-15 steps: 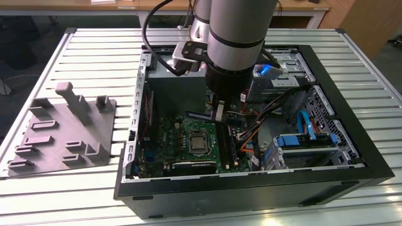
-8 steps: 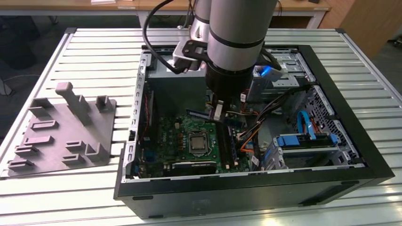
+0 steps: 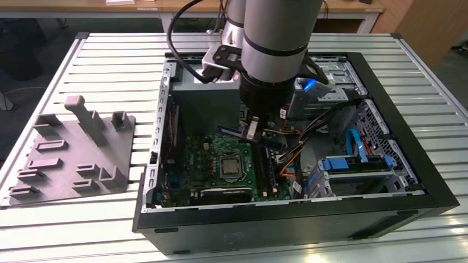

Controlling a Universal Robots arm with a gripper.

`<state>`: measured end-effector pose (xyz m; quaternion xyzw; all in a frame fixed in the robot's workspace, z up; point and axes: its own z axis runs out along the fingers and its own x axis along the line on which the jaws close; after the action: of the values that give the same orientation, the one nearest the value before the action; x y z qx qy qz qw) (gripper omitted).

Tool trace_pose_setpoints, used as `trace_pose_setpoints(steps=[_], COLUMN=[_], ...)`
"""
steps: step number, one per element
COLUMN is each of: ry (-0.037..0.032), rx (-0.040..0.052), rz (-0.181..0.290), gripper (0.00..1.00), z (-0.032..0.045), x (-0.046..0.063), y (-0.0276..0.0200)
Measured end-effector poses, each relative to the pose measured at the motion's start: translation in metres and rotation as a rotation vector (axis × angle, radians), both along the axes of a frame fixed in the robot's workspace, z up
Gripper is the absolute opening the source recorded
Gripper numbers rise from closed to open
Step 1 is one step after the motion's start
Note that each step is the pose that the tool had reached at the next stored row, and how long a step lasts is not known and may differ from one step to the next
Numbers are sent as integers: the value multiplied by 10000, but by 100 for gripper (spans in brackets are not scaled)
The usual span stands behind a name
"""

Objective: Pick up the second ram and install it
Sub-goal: 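Insert the second ram into the second slot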

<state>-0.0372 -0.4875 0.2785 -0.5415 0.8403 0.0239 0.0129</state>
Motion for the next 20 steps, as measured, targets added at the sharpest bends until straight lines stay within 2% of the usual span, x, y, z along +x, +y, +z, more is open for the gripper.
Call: trace_pose_setpoints(steps=[20], ry=[0], rx=[1], rz=[-1597], gripper=[14], z=[-8], x=[0], y=[0])
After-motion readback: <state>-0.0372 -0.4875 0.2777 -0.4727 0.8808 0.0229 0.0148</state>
